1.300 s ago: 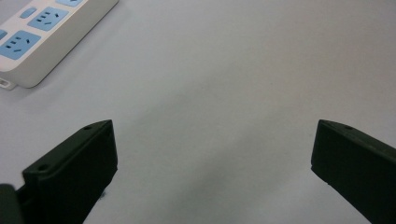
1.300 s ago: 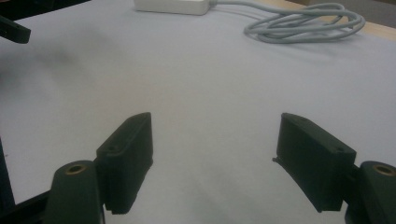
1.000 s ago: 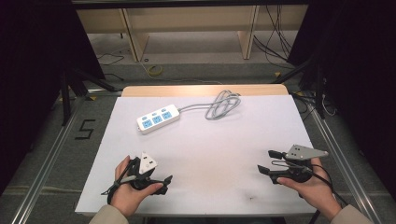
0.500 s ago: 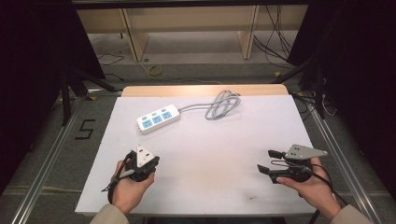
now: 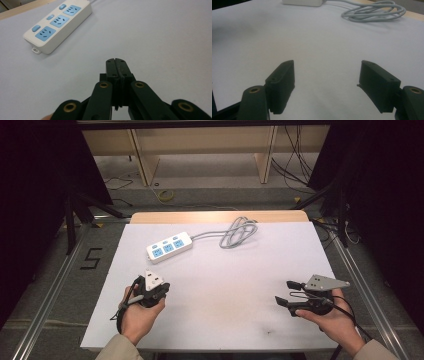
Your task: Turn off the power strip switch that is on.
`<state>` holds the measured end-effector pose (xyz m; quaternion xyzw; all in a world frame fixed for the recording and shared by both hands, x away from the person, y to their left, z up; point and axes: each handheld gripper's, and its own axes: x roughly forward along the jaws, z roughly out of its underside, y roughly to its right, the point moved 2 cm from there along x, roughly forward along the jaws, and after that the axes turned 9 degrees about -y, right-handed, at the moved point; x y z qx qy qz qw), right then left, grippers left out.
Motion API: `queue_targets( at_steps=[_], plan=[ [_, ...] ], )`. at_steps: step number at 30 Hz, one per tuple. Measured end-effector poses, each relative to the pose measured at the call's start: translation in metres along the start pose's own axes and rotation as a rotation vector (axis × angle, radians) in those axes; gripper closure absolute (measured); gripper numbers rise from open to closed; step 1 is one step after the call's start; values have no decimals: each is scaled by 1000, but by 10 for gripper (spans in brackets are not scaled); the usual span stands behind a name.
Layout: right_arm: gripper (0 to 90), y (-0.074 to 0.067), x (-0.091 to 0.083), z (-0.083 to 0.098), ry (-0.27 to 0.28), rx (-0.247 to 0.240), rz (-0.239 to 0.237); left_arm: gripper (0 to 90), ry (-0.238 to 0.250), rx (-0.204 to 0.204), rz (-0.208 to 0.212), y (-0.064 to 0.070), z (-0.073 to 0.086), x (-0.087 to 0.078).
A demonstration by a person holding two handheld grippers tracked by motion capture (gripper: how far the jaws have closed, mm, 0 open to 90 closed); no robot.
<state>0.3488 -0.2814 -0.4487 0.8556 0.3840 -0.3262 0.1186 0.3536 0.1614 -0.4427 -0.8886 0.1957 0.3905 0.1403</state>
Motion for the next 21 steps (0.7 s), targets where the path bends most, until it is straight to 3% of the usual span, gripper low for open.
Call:
queue_targets(
  at_steps=[9, 21],
  plan=[
    [292, 0, 0, 0, 2, -1, 1, 899, 7, -33, -12, -9, -7, 6],
    [293, 0, 1, 0, -8, -3, 1, 899, 1, -44, -35, -18, -15, 11]
  ],
)
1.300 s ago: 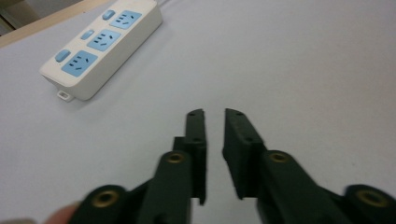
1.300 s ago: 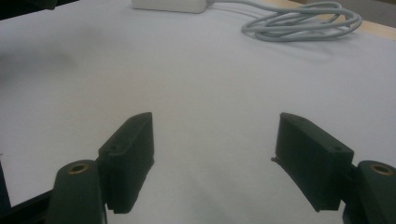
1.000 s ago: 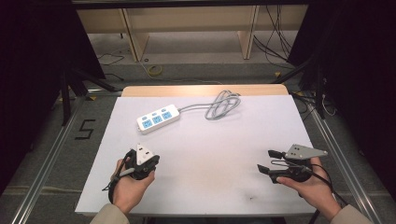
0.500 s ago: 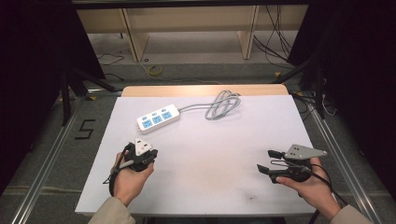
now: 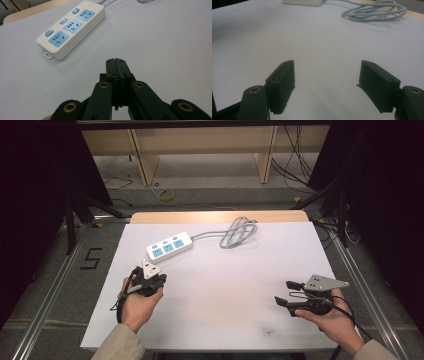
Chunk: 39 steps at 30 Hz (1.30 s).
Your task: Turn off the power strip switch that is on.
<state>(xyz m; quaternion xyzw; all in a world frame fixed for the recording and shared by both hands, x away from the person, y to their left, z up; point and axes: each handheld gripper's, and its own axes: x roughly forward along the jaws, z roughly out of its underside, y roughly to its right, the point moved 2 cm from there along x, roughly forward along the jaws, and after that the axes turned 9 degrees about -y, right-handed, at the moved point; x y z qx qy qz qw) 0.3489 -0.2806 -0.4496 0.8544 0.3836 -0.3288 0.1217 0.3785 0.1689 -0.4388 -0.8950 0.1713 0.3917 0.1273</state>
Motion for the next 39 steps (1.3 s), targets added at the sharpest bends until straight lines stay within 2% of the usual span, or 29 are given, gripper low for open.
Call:
queue_targets(
  at_steps=[16, 24, 39],
  plan=[
    [293, 0, 1, 1, 2, 2, 2, 899, -8, -13, -30, -12, -12, 9],
    [293, 0, 1, 1, 1, 2, 2, 899, -16, 0, -50, -17, -18, 13],
    [292, 0, 0, 1, -1, 5, 4, 899, -23, -4, -65, -23, -26, 21]
  ],
)
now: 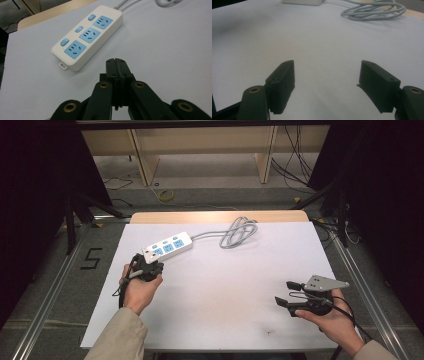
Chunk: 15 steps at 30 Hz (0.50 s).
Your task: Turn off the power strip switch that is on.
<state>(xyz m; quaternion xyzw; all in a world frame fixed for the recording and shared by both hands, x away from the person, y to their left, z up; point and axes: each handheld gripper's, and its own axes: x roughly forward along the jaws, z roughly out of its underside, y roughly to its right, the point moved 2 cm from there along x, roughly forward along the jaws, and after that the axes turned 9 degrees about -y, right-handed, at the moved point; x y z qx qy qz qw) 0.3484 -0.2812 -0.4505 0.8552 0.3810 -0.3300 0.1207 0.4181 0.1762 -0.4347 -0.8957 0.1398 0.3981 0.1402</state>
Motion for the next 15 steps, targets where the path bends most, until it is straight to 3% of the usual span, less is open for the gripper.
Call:
queue_targets(
  at_steps=[15],
  plan=[
    [292, 0, 0, 0, 3, 2, 1, 899, -8, -5, -16, -8, -12, 10]
  ],
)
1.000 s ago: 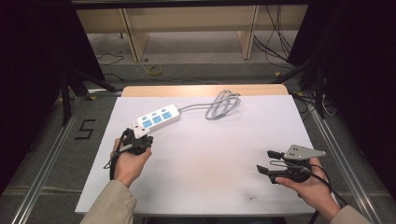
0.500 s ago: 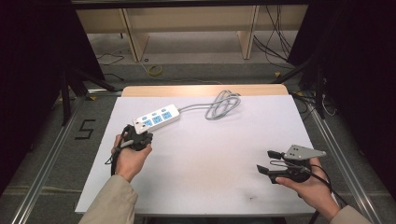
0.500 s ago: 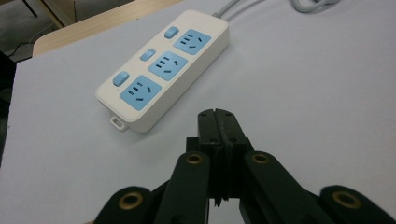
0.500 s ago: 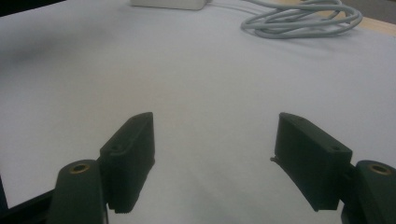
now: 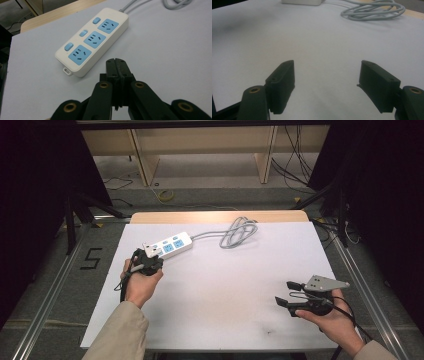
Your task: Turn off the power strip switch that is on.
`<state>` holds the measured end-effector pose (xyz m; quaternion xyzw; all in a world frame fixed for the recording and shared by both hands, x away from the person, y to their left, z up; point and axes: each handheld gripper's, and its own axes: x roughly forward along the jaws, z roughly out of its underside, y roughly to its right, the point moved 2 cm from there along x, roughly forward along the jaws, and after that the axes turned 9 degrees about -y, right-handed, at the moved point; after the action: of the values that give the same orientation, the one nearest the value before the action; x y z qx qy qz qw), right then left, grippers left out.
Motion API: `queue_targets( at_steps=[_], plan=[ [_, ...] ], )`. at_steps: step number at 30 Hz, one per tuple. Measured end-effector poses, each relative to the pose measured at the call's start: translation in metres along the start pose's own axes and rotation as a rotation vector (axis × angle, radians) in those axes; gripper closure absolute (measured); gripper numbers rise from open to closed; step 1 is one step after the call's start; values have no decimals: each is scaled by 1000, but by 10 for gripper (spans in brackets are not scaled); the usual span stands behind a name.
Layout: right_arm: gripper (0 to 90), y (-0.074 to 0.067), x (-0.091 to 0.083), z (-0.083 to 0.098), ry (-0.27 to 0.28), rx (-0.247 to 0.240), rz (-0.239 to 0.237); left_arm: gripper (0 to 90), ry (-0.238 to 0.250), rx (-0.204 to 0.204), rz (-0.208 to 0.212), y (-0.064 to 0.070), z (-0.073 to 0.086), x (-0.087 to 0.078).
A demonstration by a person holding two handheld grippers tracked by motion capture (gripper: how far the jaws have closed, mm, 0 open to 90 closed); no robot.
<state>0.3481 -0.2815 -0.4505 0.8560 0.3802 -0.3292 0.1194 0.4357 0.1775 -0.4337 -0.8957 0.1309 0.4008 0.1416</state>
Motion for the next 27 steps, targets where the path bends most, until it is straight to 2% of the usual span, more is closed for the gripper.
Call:
queue_targets(
  at_steps=[11, 27],
  plan=[
    [292, 0, 0, 0, -1, 1, 2, 899, -2, -1, -12, -5, -11, 9],
    [289, 0, 0, 1, -1, -1, 7, 899, 4, -14, -14, -10, -20, 11]
  ],
)
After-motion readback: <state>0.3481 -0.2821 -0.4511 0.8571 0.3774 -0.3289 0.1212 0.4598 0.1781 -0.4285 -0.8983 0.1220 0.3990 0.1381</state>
